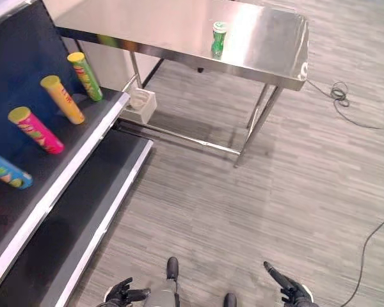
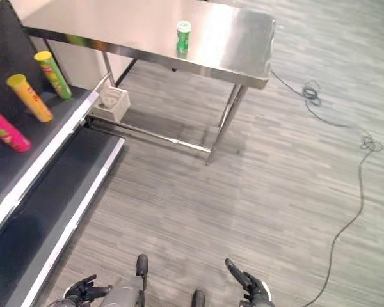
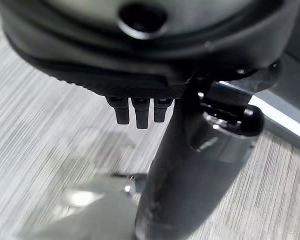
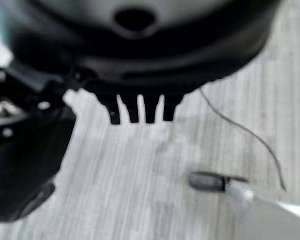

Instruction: Put the goods on the table back onto the shelves and tidy them up.

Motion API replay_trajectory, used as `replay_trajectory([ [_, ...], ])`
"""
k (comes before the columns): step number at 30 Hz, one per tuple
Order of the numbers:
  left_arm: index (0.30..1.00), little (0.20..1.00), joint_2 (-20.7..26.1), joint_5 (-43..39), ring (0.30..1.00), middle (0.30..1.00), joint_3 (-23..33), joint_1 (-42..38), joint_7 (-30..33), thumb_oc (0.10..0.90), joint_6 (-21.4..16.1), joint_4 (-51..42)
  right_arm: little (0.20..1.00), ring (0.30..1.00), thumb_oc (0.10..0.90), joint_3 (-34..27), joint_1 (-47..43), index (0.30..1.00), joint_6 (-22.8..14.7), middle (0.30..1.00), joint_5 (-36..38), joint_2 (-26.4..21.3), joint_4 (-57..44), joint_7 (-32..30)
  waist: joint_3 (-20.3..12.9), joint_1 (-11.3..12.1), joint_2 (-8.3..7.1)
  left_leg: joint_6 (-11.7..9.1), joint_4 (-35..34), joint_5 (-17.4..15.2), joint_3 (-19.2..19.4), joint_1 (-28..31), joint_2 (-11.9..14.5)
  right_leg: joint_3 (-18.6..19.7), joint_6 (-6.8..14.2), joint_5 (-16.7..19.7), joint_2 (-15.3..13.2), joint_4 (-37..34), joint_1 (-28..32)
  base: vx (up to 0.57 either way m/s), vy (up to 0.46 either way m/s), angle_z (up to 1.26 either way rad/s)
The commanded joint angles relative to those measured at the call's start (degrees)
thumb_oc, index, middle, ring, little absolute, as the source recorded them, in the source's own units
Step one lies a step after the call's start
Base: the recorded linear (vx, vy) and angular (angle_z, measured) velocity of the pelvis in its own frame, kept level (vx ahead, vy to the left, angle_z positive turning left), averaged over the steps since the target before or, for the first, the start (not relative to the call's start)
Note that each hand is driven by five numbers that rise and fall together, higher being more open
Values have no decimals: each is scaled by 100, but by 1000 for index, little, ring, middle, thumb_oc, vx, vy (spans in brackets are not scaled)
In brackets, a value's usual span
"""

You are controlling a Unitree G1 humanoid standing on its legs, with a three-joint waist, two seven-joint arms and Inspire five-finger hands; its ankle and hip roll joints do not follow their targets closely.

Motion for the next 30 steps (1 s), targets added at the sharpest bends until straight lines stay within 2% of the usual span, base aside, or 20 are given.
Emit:
replay_trajectory([
  [1,900,900,16,172,900,900,-29,63,50,800,-133,-41,900,900,800,-58,-242,900,-201,900,-107,-372,-247,18,-127,127,163,-693,244,78,-364,-808,332,-138,325,-601,483,243,653,135,74,12],
  [2,900,900,52,224,900,900,-3,53,52,800,-108,-33,900,900,800,-70,-253,900,-160,900,-132,-355,-224,56,-177,133,119,-617,317,-45,-340,-729,276,-134,406,-445,337,416,609,675,536,0],
  [3,900,900,215,204,900,900,24,49,30,800,-81,-133,900,900,800,-111,-346,900,-150,900,-148,-374,-267,113,-113,40,76,-123,575,-689,-328,-205,-118,-50,432,1221,-247,2745,-279,787,625,-6],
  [5,900,900,232,193,900,900,-15,17,46,800,-78,-133,900,900,800,-139,-348,900,-183,900,-134,-348,-323,74,-72,-22,222,-43,489,-822,-364,72,-75,-235,343,1410,-370,3367,-609,581,418,0],
  [7,900,900,235,179,900,900,-24,-18,41,800,-76,-147,900,900,800,-144,-336,900,-181,900,-150,-333,-320,56,-21,-57,287,-28,440,-884,-426,262,-53,-359,277,1225,-444,3560,-829,275,95,24],
  [8,900,900,234,154,900,900,-34,-46,49,800,-86,-171,900,900,800,-147,-316,900,-176,900,-139,-330,-295,61,-3,-113,334,-43,403,-938,-495,402,-43,-482,233,1023,-437,3331,-955,375,0,26],
  [9,900,900,244,145,900,900,-92,-116,61,800,-117,-187,900,900,800,-141,-300,900,-151,900,-142,-320,-214,63,78,-205,410,-93,359,-1092,-618,683,-9,-707,166,464,-268,2760,-1326,375,-2,28],
  [10,900,900,243,145,900,900,-93,-118,61,800,-118,-186,900,900,800,-141,-302,900,-151,900,-142,-321,-214,63,76,-214,419,-96,358,-1087,-630,677,-1,-723,160,473,-259,2742,-1318,448,-92,32],
  [11,900,900,236,146,900,900,-141,-190,41,800,-128,-224,900,900,800,-127,-303,900,-134,900,-106,-324,-176,75,171,-321,360,-156,350,-1241,-720,915,-83,-800,254,443,-59,1677,-1429,201,-82,34],
  [12,900,900,236,146,900,900,-141,-190,41,800,-128,-224,900,900,800,-127,-303,900,-134,900,-106,-324,-176,75,171,-321,360,-156,350,-1241,-720,915,-83,-800,254,443,-59,1677,-1429,320,-117,49],
  [14,900,900,203,246,900,900,-190,-256,36,800,-164,-211,900,900,800,-105,-306,900,-121,900,-103,-329,-72,64,231,-459,294,-188,290,-1459,-905,1272,-233,-785,454,729,304,473,-1734,347,-81,55],
  [17,900,900,140,388,900,900,-171,-347,-22,800,-173,-84,900,900,800,-8,-323,900,-69,900,-204,-289,25,93,268,-605,261,-245,256,-1641,-1031,1593,-289,-897,707,995,564,-322,-2113,379,-51,53],
  [22,900,900,135,414,900,900,-165,-344,-34,800,-173,-61,900,900,800,37,-329,900,-59,900,-250,-286,38,111,256,-630,249,-257,197,-1690,-1078,1693,-291,-942,713,1035,589,-345,-2164,149,-46,36],
  [23,900,900,88,484,900,900,-198,-282,-80,800,-202,-16,900,900,800,37,-216,900,-57,900,-261,-311,15,140,166,-660,207,-263,111,-1875,-1281,1987,-293,-988,672,1259,508,-259,-2058,856,-450,28],
  [24,900,900,-9,677,900,900,-250,-185,-86,800,-179,145,900,900,800,60,-79,900,-29,900,-360,-413,234,179,-91,-711,317,-434,265,-2013,-1407,2247,83,-832,487,1221,685,-189,-1714,849,-449,49],
  [25,900,900,-6,677,900,900,-249,-187,-86,800,-179,146,900,900,800,61,-81,900,-29,900,-360,-411,234,179,-101,-725,298,-429,263,-1993,-1422,2227,61,-837,491,1226,659,-186,-1730,621,-375,86],
  [27,900,900,-24,641,900,900,-235,-125,-94,800,-174,142,900,900,800,47,-45,900,-27,900,-364,-441,265,200,-171,-691,385,-597,776,-1709,-1437,2124,242,-833,374,1069,775,-154,-1537,291,-176,75],
  [28,900,900,3,642,900,900,-249,-43,-121,800,-176,45,900,900,800,41,-12,900,-31,900,-372,-482,259,208,-130,-647,407,-828,1715,-1240,-1314,1768,300,-880,239,847,855,-156,-1244,244,-182,25],
  [29,900,900,7,642,900,900,-249,-44,-121,800,-176,45,900,900,800,41,-12,900,-30,900,-372,-478,259,208,-142,-662,386,-822,1710,-1217,-1328,1745,275,-887,243,851,826,-152,-1264,225,-189,15],
  [30,900,900,33,597,900,900,-235,-32,-159,800,-182,-1,900,900,800,56,-9,900,-22,900,-389,-512,284,225,-75,-602,346,-859,2313,-990,-1284,1495,235,-892,144,737,822,-129,-1090,178,-147,0],
])
